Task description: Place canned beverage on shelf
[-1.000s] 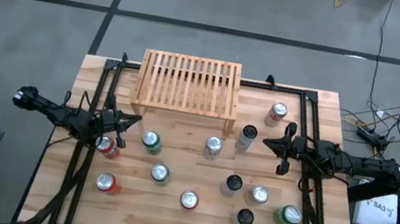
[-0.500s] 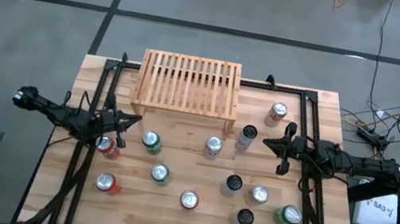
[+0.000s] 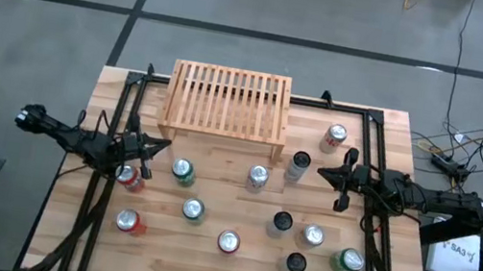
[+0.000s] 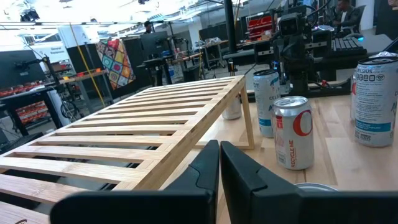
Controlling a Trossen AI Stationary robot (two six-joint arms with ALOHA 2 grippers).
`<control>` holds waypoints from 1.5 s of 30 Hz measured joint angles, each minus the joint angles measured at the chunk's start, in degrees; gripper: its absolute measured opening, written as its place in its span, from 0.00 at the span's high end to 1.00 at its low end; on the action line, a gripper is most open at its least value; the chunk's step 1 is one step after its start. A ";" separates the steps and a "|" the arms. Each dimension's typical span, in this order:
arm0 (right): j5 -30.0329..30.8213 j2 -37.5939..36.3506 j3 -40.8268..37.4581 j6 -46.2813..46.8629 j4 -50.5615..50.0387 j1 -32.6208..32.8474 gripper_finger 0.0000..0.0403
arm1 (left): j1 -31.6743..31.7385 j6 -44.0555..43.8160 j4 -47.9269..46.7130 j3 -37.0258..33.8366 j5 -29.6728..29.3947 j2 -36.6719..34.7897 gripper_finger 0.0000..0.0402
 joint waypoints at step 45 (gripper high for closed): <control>-0.41 1.63 0.85 35.42 13.51 0.42 0.98 | -0.02 -36.00 16.73 -0.02 5.01 0.00 1.00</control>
